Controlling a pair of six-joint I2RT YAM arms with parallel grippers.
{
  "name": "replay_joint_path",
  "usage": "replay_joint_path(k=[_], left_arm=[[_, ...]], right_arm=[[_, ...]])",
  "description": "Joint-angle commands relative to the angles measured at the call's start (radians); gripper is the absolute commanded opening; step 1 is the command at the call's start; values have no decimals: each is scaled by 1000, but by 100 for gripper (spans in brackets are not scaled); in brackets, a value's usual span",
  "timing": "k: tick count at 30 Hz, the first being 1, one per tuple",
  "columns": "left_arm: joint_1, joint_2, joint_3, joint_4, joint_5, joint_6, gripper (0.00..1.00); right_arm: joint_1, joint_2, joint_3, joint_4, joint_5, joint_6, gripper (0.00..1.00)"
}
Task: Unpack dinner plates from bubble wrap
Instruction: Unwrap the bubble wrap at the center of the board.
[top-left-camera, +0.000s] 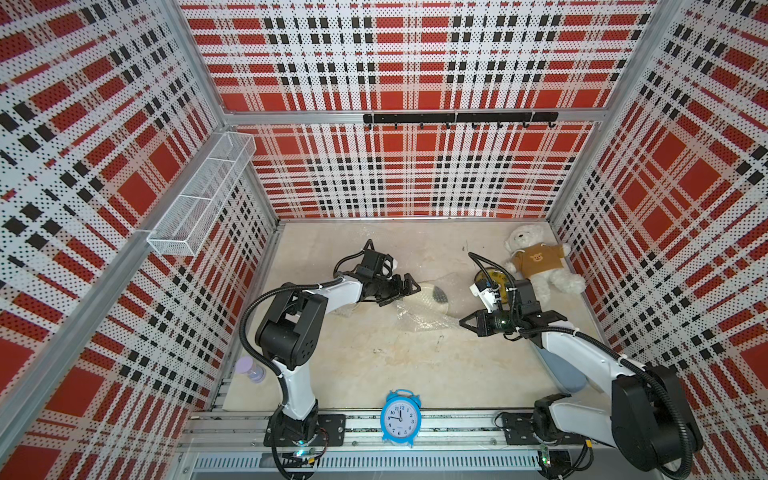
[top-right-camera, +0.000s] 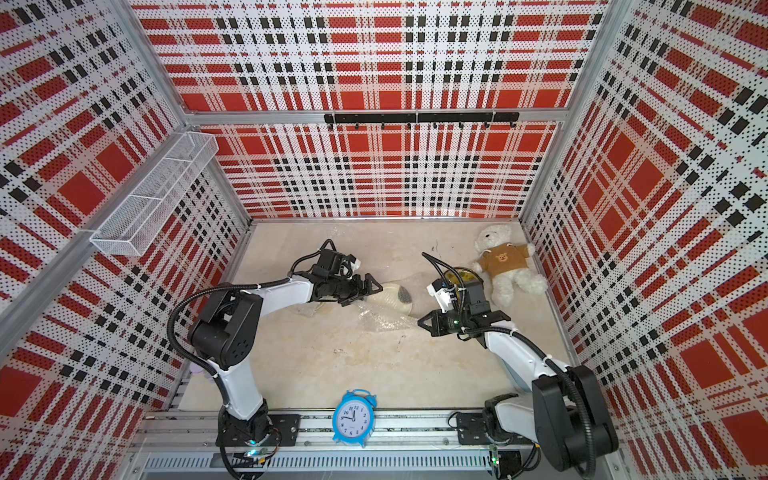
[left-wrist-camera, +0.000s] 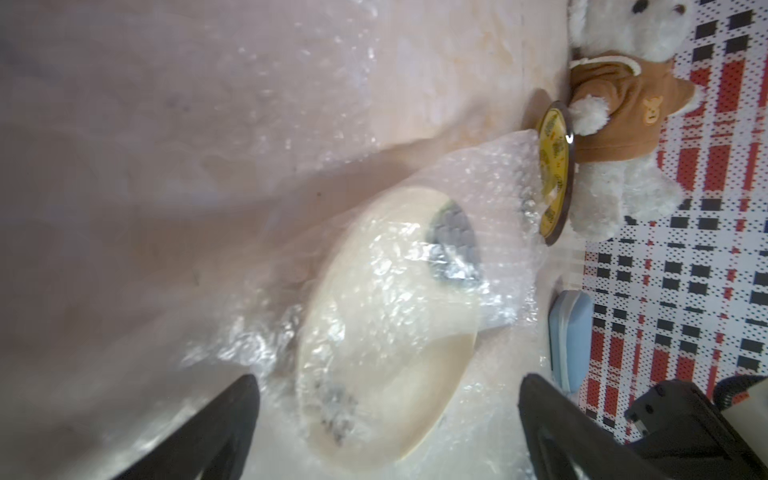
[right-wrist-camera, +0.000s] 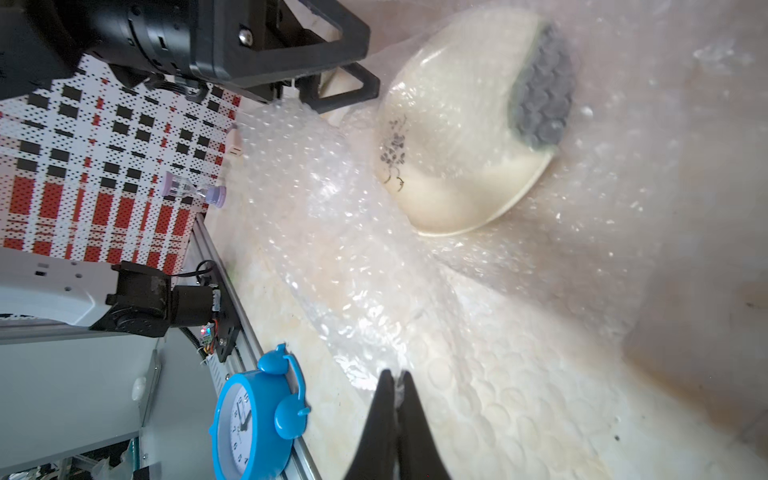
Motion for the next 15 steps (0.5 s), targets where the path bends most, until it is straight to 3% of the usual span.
replay_joint_path(k=[1, 5, 10, 15], left_arm=[[11, -39, -25, -26, -42, 37, 100], [35, -62, -49, -54, -71, 49, 99], [49, -87, -61, -56, -71, 47, 99], [40, -101, -48, -55, -59, 31, 99]], right_arm=[[5, -23, -34, 32, 68, 5, 2], [4, -48, -48, 37, 153, 19, 4], [-17, -67, -30, 50, 151, 50, 32], [-30, -93, 40, 69, 145, 90, 48]])
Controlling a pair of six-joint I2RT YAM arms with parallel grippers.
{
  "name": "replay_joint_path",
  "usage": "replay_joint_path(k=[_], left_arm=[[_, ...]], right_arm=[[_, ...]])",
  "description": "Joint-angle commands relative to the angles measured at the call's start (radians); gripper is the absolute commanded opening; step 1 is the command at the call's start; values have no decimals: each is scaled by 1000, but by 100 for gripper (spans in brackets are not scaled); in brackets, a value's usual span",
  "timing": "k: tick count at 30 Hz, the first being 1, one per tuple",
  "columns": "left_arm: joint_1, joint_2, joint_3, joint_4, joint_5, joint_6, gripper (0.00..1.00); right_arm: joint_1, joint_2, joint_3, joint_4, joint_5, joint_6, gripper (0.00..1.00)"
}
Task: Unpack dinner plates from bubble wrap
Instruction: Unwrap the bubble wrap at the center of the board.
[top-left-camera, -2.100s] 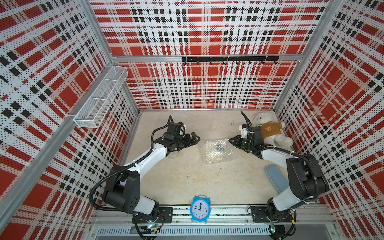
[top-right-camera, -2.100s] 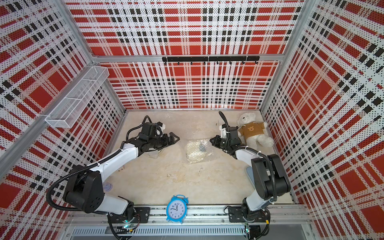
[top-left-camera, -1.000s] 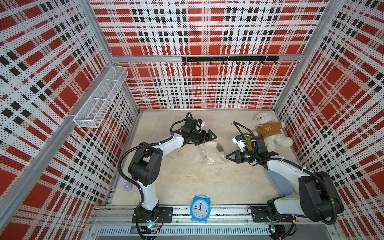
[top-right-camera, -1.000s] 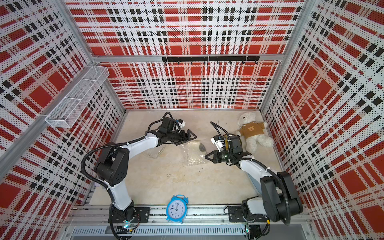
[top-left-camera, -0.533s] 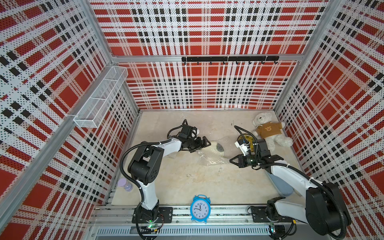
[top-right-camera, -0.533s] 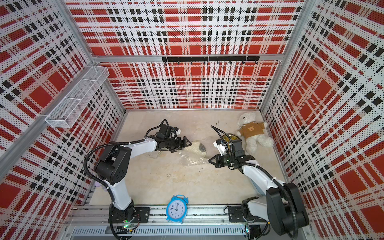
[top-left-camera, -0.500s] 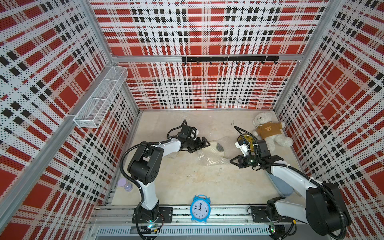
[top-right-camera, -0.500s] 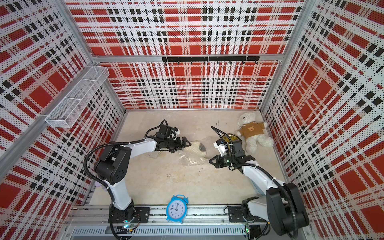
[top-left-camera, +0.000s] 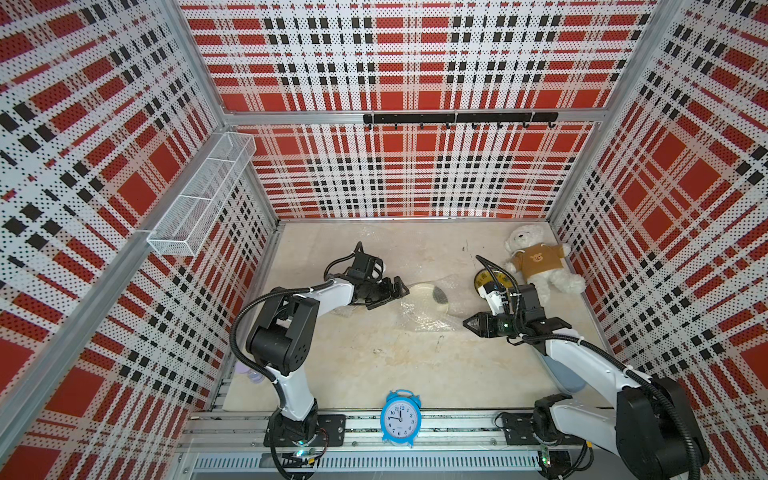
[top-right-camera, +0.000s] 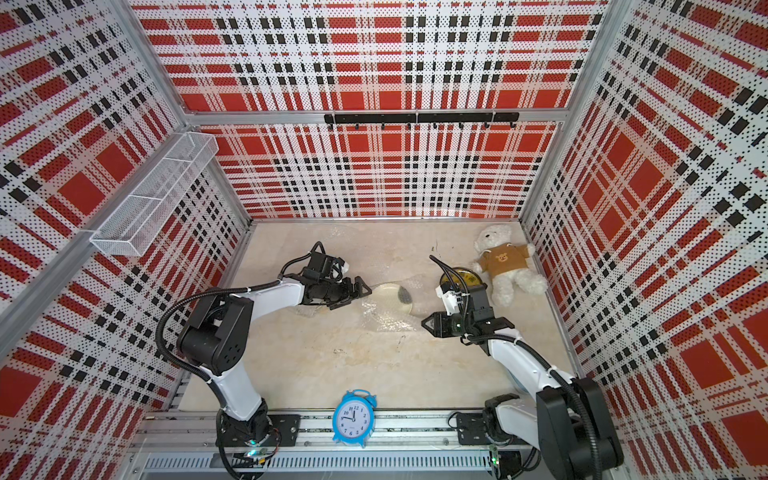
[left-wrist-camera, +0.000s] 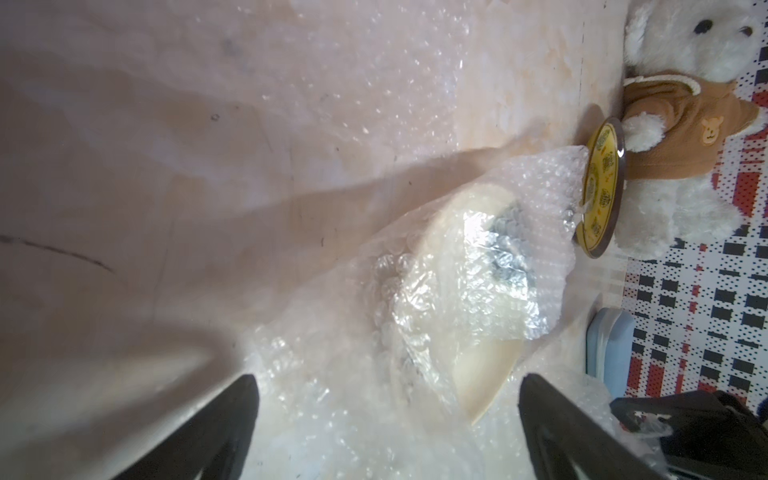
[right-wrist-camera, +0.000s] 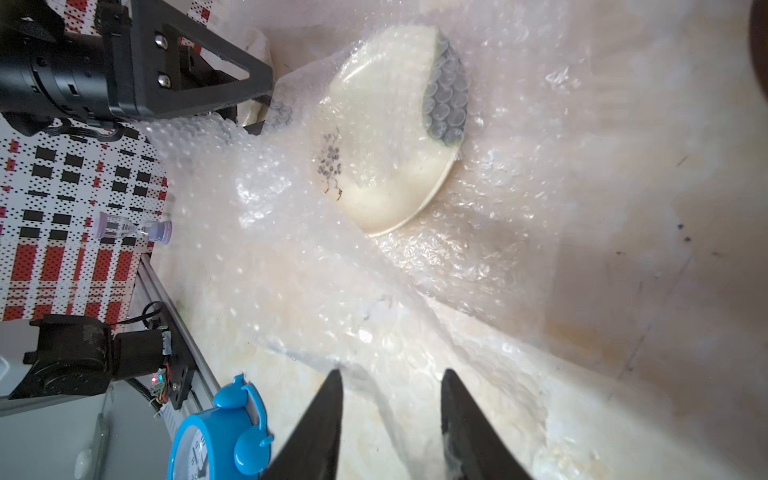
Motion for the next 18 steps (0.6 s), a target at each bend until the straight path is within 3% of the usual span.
replay_joint_path(k=[1, 8, 18], left_arm=[[-8, -40, 11, -7, -1, 2, 99], [-12, -68, 10, -10, 9, -2, 99], [-84, -146, -14, -12, 34, -40, 99]], right_arm=[[-5, -26, 85, 45, 17, 21, 50], [-10, 58, 251, 8, 105, 35, 53], [-39, 339, 518, -36, 187, 74, 55]])
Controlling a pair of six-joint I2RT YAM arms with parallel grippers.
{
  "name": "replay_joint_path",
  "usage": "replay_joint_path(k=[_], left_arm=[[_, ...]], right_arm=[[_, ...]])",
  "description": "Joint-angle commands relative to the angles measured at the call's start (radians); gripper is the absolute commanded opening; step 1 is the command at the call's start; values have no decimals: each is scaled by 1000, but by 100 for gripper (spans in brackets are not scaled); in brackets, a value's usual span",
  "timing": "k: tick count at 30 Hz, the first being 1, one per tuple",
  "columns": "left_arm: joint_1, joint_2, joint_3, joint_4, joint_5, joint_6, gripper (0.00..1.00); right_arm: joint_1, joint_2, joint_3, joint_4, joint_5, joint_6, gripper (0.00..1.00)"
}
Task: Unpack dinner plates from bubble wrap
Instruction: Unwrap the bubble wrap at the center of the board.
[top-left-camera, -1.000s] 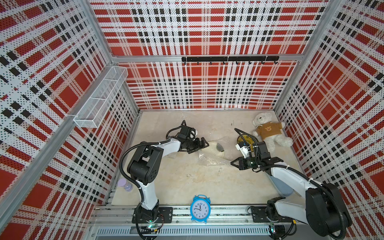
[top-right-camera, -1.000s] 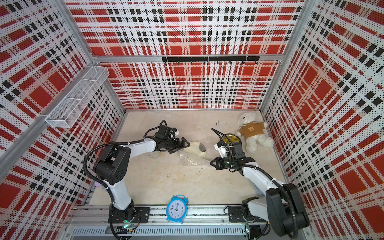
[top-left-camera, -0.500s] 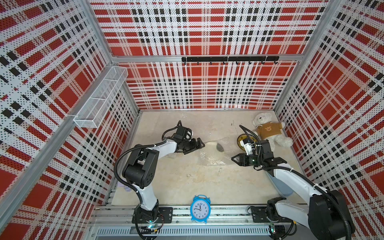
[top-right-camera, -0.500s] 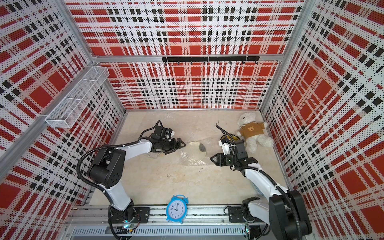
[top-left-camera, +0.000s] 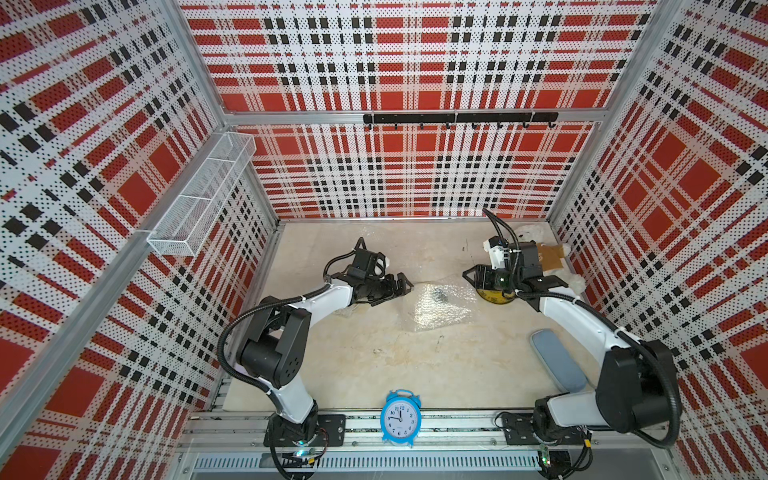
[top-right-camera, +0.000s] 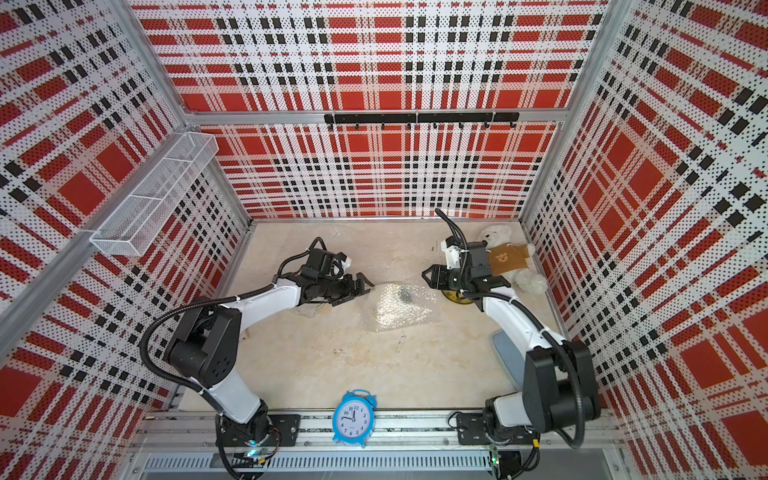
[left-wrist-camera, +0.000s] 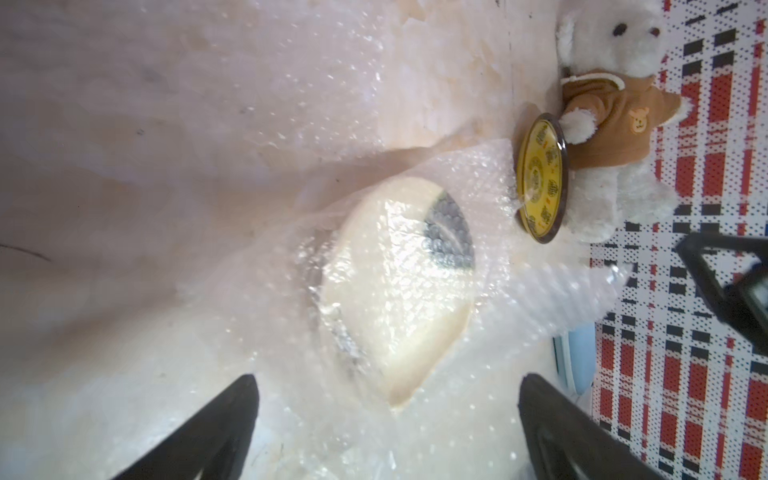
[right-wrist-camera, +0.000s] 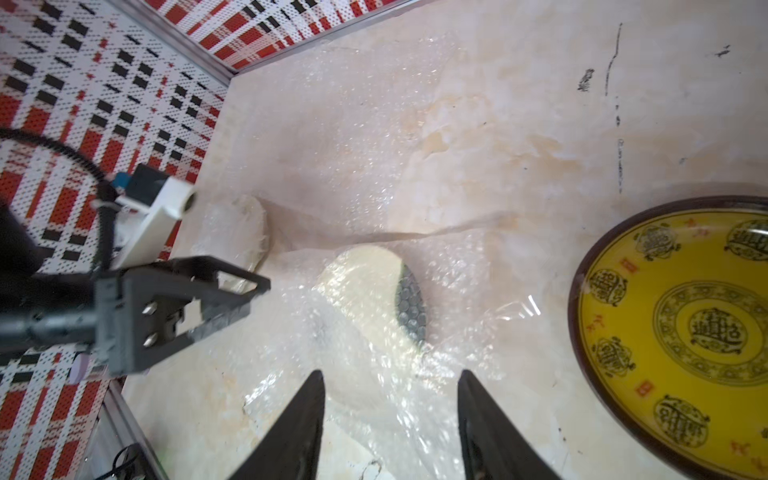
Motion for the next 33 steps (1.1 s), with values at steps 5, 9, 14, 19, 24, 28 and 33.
replay_joint_path(k=[5, 9, 14, 19, 24, 28, 33], left_arm=[[-74, -78, -38, -13, 24, -30, 99], [-98, -87, -55, -14, 32, -37, 99], [-117, -86, -63, -14, 27, -44, 99], [-100, -78, -28, -13, 30, -37, 100], [-89, -27, 54, -53, -13, 20, 99], [-85, 36, 119, -42, -15, 38, 95], [-91, 73, 140, -44, -25, 46, 84]], right_arm=[[-4, 220, 227, -62, 9, 1, 55], [-2, 336, 277, -50, -28, -10, 55], [17, 400, 288, -33, -55, -11, 55], [29, 385, 248, 0, -45, 5, 55], [28, 355, 196, 33, -46, 17, 55], [29, 337, 166, 48, -39, 25, 55], [29, 312, 149, 50, -26, 25, 55]])
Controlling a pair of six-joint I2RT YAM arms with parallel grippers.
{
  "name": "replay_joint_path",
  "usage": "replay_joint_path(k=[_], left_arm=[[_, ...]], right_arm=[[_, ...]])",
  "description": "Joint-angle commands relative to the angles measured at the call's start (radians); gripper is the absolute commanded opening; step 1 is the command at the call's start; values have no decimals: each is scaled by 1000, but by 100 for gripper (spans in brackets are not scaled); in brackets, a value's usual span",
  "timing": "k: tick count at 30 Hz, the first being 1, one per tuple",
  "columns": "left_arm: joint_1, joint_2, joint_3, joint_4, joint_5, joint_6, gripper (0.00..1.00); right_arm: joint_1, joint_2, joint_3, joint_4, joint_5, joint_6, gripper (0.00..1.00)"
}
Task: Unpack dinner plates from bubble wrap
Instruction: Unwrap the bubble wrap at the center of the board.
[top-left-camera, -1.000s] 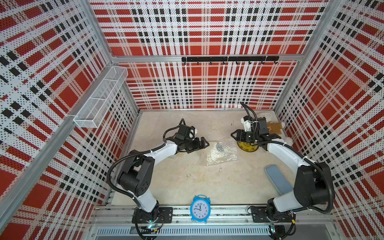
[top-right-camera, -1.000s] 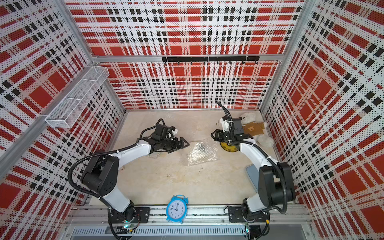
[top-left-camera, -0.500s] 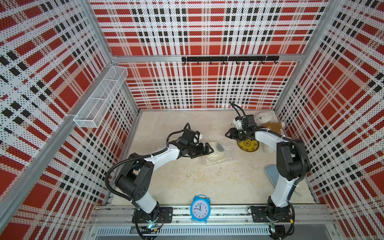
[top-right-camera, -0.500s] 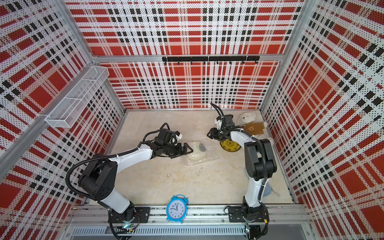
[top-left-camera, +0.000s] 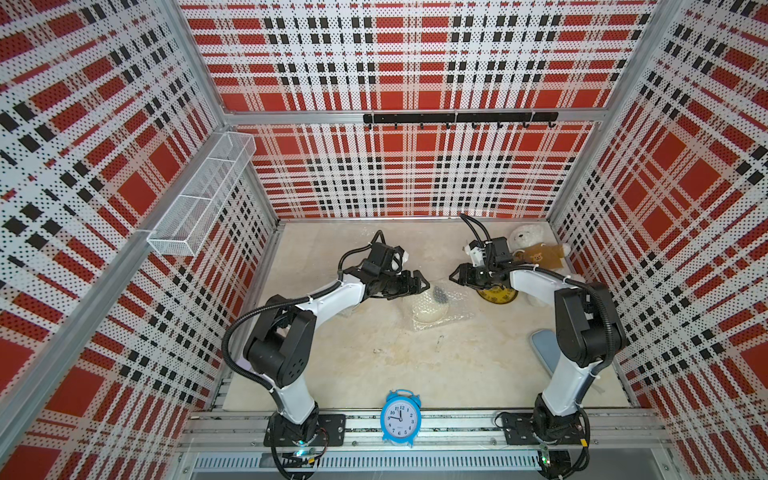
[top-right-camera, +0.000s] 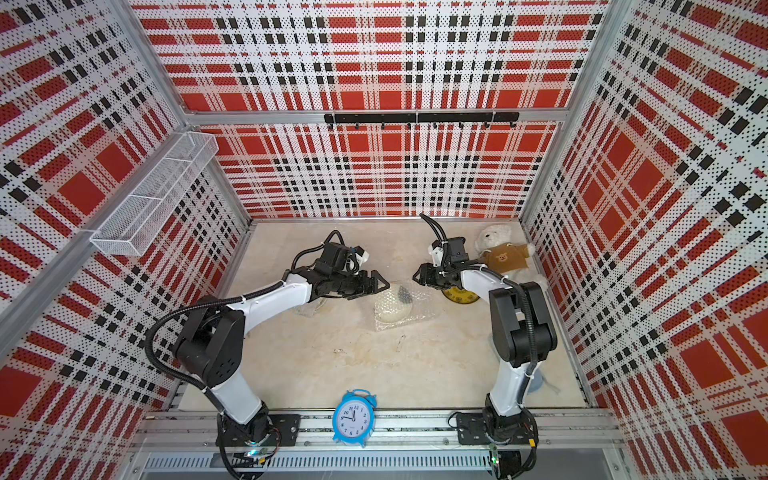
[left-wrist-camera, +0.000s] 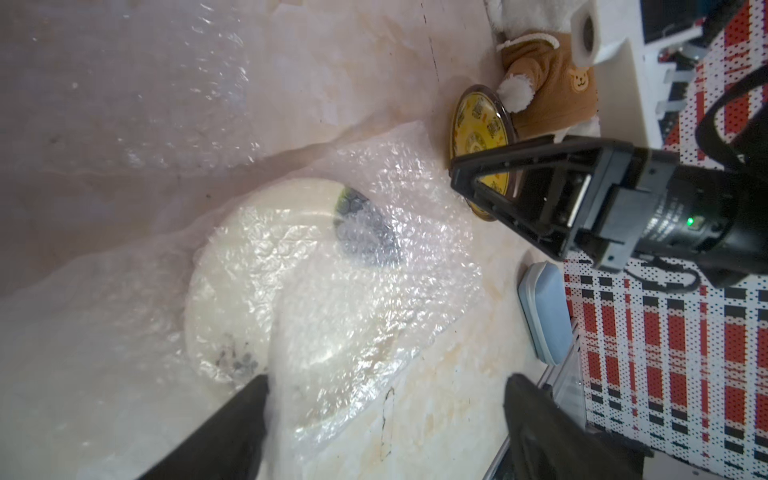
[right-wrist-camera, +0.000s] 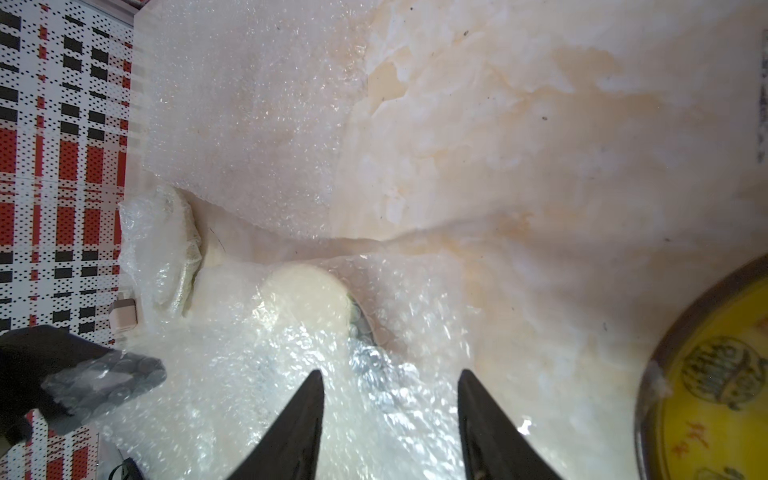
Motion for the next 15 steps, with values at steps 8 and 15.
replay_joint_path(k=[8, 15], left_arm=[[-10, 11, -1, -12, -46, 40, 32], [-30, -56, -21, -29, -40, 64, 6]], right_arm=[[2, -92, -29, 56, 26, 13, 54], [1, -156, -32, 11, 61, 3, 55]])
